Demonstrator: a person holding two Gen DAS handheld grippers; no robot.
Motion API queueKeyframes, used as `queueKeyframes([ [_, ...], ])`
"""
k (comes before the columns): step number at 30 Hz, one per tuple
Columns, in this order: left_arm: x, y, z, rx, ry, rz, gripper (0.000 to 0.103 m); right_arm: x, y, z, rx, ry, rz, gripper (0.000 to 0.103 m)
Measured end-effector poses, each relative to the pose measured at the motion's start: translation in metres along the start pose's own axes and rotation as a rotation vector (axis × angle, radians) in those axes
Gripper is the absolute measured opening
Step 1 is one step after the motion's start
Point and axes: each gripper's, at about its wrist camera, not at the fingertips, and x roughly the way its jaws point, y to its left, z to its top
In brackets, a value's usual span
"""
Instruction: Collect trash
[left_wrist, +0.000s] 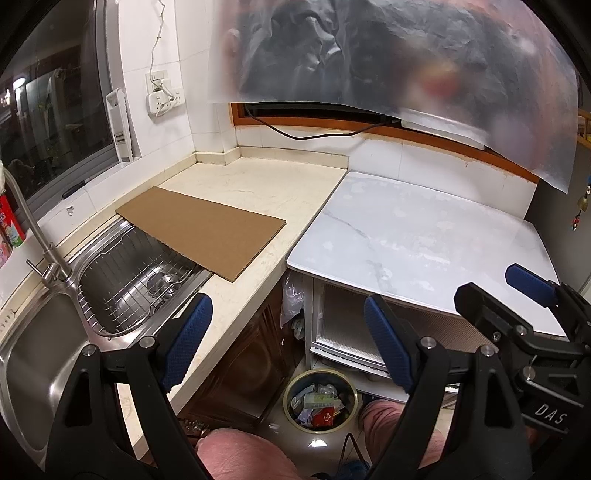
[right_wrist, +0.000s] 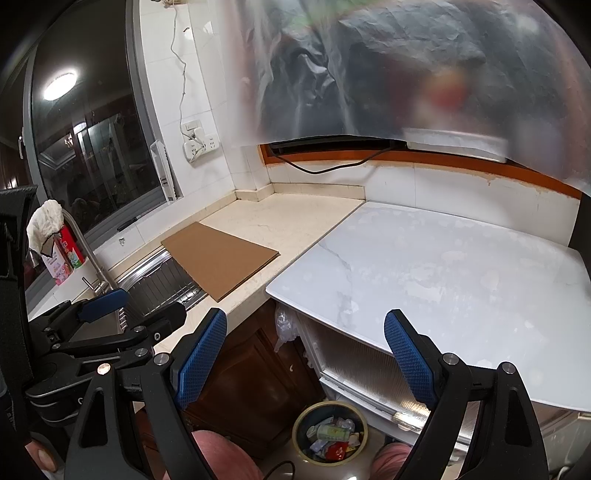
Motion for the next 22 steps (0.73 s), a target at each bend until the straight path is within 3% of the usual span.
queueKeyframes([
  [22,0.011,0.016,-0.003,0.024,0.028,-0.018,0.082,0.008,0.014,-0.015,0.014,0.012,-0.02,0.088],
])
